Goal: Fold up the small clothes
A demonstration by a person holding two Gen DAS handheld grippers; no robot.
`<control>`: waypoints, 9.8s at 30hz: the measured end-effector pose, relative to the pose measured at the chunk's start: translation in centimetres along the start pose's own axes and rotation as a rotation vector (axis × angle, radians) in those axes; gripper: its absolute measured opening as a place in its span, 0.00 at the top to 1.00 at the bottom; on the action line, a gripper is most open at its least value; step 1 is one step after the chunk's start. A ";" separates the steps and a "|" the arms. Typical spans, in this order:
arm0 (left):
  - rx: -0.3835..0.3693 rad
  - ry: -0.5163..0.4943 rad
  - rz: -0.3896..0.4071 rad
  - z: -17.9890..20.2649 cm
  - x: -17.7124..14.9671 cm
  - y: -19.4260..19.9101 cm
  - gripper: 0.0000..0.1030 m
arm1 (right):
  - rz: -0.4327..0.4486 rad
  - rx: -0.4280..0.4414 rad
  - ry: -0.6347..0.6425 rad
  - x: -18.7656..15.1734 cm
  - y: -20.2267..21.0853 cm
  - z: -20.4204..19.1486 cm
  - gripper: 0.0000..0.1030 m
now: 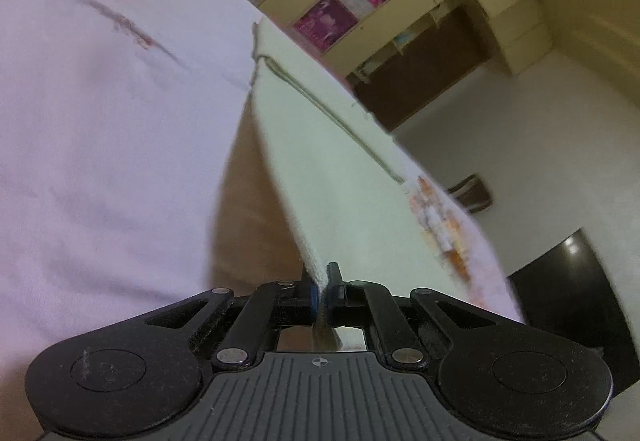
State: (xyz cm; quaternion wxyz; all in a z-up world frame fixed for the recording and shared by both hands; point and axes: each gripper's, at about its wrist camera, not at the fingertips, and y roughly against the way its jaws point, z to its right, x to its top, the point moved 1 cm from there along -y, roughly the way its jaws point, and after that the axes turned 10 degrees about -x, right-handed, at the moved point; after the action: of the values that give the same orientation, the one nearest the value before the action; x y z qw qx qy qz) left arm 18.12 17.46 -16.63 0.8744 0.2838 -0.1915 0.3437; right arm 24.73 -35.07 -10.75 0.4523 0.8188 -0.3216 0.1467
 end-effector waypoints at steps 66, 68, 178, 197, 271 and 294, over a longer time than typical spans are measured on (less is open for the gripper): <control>0.218 -0.367 -0.023 -1.8 32.3 -31.7 0.48 | 0.116 -0.010 0.208 32.5 -28.5 -6.1 0.61; 0.228 -0.379 -0.048 -1.9 32.3 -32.3 0.48 | 0.109 -0.043 0.295 32.2 -29.0 -7.4 0.61; 0.376 -0.636 -0.044 8.9 14.5 -29.0 0.18 | 0.139 -0.310 0.762 15.9 -26.0 -15.8 0.60; 0.460 -0.572 -0.017 7.4 11.3 -21.9 0.18 | 0.168 -0.324 0.727 11.5 -20.5 -14.3 0.58; 0.043 0.329 0.352 -7.1 19.0 -26.2 0.89 | 0.120 -0.229 0.627 16.2 -30.1 -19.9 0.92; 0.176 -0.160 0.250 3.6 27.5 -30.9 0.93 | 0.099 -0.199 0.551 16.7 -29.9 -18.9 0.92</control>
State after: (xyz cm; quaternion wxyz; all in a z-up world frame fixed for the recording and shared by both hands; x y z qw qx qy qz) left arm 58.50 10.13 -10.60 0.7786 0.3599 -0.2634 0.4415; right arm 57.88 -14.39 -10.83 0.5927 0.6832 -0.2393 0.3531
